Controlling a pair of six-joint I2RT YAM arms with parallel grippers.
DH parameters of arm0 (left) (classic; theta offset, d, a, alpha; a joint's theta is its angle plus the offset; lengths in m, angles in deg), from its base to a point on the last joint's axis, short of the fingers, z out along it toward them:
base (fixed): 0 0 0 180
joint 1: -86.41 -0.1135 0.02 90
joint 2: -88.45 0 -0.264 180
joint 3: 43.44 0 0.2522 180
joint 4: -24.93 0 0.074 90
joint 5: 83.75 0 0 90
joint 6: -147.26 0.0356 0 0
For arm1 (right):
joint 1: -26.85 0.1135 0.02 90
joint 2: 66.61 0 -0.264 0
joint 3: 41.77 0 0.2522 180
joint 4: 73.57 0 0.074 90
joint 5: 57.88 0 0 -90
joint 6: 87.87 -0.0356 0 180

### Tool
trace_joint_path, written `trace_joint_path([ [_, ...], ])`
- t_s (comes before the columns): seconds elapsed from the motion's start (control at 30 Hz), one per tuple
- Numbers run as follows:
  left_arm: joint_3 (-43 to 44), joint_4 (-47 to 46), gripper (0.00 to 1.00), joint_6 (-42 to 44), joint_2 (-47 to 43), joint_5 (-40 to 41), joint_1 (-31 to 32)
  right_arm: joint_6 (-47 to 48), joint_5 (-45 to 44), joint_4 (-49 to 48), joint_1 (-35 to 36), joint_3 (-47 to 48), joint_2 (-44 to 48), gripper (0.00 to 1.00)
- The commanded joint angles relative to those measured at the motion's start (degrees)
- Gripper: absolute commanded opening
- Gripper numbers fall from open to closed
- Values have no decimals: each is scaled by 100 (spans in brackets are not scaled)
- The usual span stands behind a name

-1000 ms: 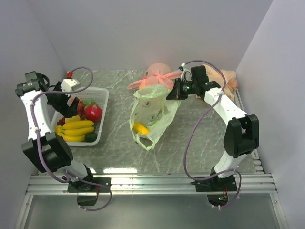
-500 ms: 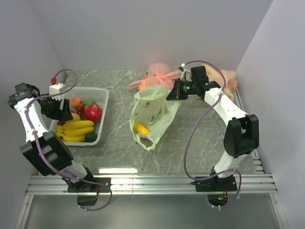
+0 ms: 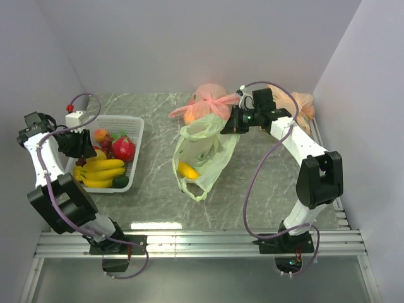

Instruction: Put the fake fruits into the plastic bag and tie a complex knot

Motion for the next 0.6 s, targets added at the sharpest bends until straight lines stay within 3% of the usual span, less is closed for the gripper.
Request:
trace_joint_path([
  [0.0, 93, -232, 48, -230, -68, -57, 134, 6, -2, -119, 20, -16, 180, 0],
  [0.57, -30, -381, 36, -300, 117, 189, 275, -39, 16, -137, 11, 28, 119, 0],
])
